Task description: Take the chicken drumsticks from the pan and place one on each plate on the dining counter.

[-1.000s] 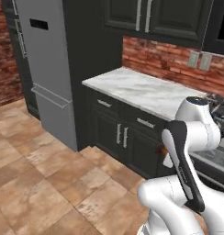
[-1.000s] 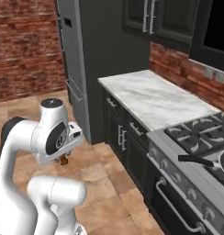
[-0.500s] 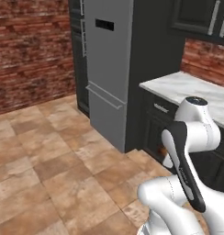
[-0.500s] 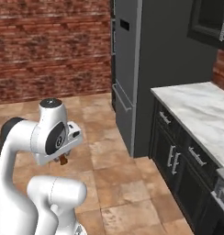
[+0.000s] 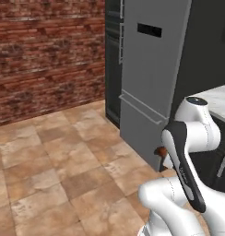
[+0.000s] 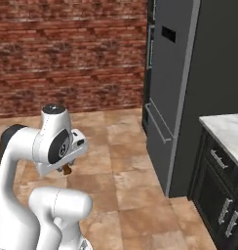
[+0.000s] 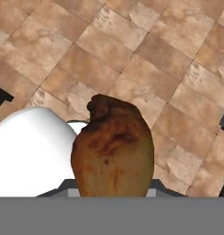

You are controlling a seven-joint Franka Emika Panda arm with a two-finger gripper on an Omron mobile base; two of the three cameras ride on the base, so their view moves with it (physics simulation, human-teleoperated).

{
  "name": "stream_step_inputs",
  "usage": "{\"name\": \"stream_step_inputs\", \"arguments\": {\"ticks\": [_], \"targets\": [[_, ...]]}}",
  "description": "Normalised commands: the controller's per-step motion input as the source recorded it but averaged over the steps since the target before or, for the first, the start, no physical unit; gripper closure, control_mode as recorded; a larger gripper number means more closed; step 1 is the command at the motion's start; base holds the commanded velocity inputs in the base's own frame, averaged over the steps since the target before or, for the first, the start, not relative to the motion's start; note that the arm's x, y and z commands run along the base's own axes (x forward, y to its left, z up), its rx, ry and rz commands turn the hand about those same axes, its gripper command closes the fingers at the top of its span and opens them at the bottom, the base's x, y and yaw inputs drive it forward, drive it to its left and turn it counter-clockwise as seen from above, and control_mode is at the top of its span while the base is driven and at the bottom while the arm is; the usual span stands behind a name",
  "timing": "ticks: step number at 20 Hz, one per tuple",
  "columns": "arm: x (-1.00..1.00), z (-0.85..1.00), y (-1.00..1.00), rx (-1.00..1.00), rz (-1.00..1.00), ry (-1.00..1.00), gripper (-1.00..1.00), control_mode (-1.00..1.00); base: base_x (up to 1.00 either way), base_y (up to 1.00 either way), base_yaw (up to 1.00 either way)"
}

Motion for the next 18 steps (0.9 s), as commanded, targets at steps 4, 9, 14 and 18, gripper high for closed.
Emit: {"name": "stream_step_inputs", "arguments": {"ticks": [4,9,14,18], "targets": [[0.0,0.0,0.0,0.0,0.0,0.0,1.0,1.0,1.0,0.79,0.24],[0.0,0.0,0.0,0.0,0.0,0.0,1.0,1.0,1.0,0.68,0.35],[0.0,0.0,0.0,0.0,0.0,0.0,1.0,1.0,1.0,0.47,0.42],[0.0,0.0,0.0,0.0,0.0,0.0,1.0,1.0,1.0,0.27,0.48]]}}
